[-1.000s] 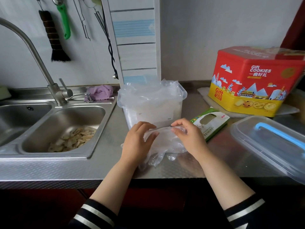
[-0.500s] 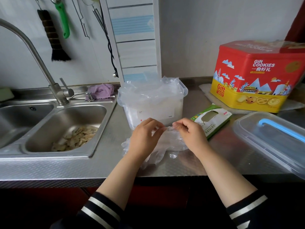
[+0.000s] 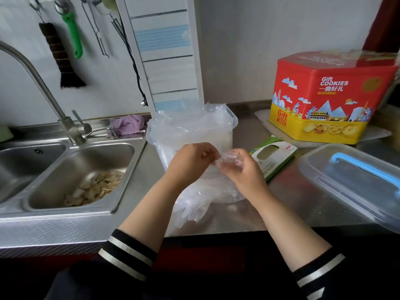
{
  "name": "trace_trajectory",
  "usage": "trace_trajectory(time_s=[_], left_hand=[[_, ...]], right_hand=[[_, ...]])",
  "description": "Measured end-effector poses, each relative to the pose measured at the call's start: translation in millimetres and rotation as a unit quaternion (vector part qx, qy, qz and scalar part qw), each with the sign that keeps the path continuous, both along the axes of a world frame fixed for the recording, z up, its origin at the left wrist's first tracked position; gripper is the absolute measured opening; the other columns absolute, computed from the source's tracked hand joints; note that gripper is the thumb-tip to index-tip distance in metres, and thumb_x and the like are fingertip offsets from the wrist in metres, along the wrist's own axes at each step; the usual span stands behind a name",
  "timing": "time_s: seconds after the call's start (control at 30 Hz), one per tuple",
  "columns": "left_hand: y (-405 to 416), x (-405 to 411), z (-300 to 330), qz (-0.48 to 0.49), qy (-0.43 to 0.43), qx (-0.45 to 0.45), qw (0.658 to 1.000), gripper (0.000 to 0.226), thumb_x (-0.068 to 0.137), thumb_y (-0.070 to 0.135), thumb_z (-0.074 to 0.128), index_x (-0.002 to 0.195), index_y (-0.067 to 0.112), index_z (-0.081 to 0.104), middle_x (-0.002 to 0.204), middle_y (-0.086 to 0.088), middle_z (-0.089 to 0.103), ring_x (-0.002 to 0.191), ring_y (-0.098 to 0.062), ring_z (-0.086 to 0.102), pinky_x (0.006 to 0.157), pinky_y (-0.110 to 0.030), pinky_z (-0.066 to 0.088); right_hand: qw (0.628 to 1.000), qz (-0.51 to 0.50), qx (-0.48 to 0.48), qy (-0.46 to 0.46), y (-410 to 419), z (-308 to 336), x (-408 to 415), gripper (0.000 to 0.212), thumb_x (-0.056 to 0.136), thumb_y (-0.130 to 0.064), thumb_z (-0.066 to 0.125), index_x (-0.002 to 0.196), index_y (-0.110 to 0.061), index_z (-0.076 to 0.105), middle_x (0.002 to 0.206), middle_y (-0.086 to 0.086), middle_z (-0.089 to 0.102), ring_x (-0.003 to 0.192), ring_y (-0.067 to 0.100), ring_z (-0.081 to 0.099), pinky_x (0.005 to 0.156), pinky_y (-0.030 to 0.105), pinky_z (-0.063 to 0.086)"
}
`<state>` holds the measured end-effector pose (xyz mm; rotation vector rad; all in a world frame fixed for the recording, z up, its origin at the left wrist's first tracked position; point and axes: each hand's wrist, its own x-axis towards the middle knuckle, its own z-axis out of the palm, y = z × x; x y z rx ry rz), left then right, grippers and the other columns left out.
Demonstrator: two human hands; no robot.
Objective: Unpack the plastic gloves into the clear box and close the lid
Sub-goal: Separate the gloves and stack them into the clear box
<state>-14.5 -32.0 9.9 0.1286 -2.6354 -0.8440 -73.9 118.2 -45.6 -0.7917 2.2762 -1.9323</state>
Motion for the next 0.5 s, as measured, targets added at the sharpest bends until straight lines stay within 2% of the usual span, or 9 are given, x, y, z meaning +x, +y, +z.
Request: trace_trajectory(time_s=[0.07, 0.13, 0.2, 0.27, 0.33, 0.37, 0.43, 0.5], left_hand=[[-2, 0, 10, -0.011, 0.018, -0.025, 0.999, 0.013, 0.092, 0.022, 0.062, 0.082, 0.028, 0.067, 0.067, 0.013, 0.065, 0.059, 0.000, 0.056, 0.066, -0.028, 0.049], [-6, -1, 24, -0.013, 0.050, -0.053, 0.997, 0.009, 0.092, 0.022, 0.062, 0.086, 0.023, 0.069, 0.069, 0.009, 0.068, 0.057, 0.003, 0.054, 0.063, -0.024, 0.046], [-11, -4, 44, -0.016, 0.061, -0.066, 0.996, 0.009, 0.091, 0.023, 0.063, 0.084, 0.025, 0.067, 0.069, 0.009, 0.068, 0.053, 0.002, 0.053, 0.057, -0.019, 0.041], [-16, -9, 67, -0.020, 0.068, -0.090, 0.993, 0.009, 0.091, 0.024, 0.064, 0.083, 0.024, 0.067, 0.067, 0.010, 0.066, 0.048, 0.003, 0.050, 0.050, -0.013, 0.035], [-23, -20, 89, -0.020, 0.075, -0.125, 0.989, 0.009, 0.091, 0.023, 0.063, 0.086, 0.020, 0.069, 0.069, 0.008, 0.067, 0.049, 0.004, 0.050, 0.051, -0.012, 0.035], [-27, -27, 99, -0.017, 0.074, -0.141, 0.987, 0.009, 0.092, 0.022, 0.062, 0.087, 0.020, 0.069, 0.069, 0.009, 0.068, 0.051, 0.003, 0.050, 0.052, -0.013, 0.036], [-37, -44, 112, -0.016, 0.069, -0.154, 0.985, 0.008, 0.091, 0.026, 0.062, 0.085, 0.023, 0.067, 0.069, 0.009, 0.068, 0.056, -0.003, 0.053, 0.062, -0.026, 0.045], [-49, -64, 119, -0.008, 0.052, -0.159, 0.986, 0.012, 0.089, 0.033, 0.065, 0.082, 0.024, 0.066, 0.067, 0.010, 0.067, 0.063, -0.010, 0.055, 0.066, -0.032, 0.046]], right_hand=[[1.000, 0.003, -0.001, -0.013, -2, -2, -3, 0.020, 0.083, -0.027, 0.074, 0.093, -0.031, 0.058, 0.085, -0.017, 0.070, 0.088, 0.001, 0.066, 0.085, 0.025, 0.050], [1.000, 0.005, 0.000, -0.020, -3, -2, -3, 0.019, 0.084, -0.018, 0.072, 0.089, -0.030, 0.058, 0.085, -0.017, 0.070, 0.086, 0.000, 0.066, 0.086, 0.024, 0.050], [1.000, 0.003, 0.013, -0.010, -3, -2, -4, 0.011, 0.087, -0.018, 0.070, 0.088, -0.022, 0.059, 0.082, -0.015, 0.070, 0.081, -0.001, 0.066, 0.080, 0.021, 0.050], [1.000, -0.007, 0.014, 0.002, -3, -4, -5, 0.011, 0.089, -0.019, 0.067, 0.091, -0.012, 0.059, 0.076, -0.010, 0.071, 0.078, 0.005, 0.067, 0.077, 0.028, 0.052], [1.000, -0.001, -0.013, 0.002, -4, -4, -4, 0.006, 0.091, -0.017, 0.064, 0.091, -0.019, 0.059, 0.074, -0.008, 0.071, 0.077, 0.008, 0.068, 0.080, 0.034, 0.054], [1.000, -0.002, -0.021, 0.006, -3, -4, -4, 0.010, 0.091, -0.016, 0.063, 0.090, -0.024, 0.058, 0.073, -0.008, 0.071, 0.076, 0.008, 0.067, 0.080, 0.035, 0.055], [1.000, -0.007, -0.009, 0.020, -2, -6, -3, 0.015, 0.092, -0.018, 0.062, 0.089, -0.031, 0.056, 0.073, -0.008, 0.070, 0.074, 0.008, 0.066, 0.079, 0.036, 0.054], [0.999, -0.009, 0.022, 0.039, -1, -7, -4, 0.015, 0.092, -0.022, 0.062, 0.088, -0.034, 0.055, 0.071, -0.009, 0.069, 0.074, 0.007, 0.066, 0.079, 0.037, 0.054]])
